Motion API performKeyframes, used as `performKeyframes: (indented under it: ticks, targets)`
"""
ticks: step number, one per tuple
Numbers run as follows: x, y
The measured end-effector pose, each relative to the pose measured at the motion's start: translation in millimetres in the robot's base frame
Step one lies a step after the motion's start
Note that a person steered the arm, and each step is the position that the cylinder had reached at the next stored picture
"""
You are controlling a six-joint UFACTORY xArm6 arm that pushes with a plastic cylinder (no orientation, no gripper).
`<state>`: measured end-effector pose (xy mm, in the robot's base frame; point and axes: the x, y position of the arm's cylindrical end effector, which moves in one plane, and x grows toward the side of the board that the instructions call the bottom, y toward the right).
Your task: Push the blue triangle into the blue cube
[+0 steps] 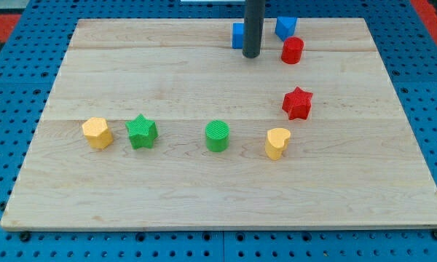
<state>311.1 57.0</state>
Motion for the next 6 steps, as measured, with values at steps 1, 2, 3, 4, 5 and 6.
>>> performKeyframes:
  ticks: [1,2,3,4,5,6]
  targets:
    - [19,50]
    - [-13,121]
    - [-62,138]
    - [-83,98]
    - [-93,63]
    - [-117,75]
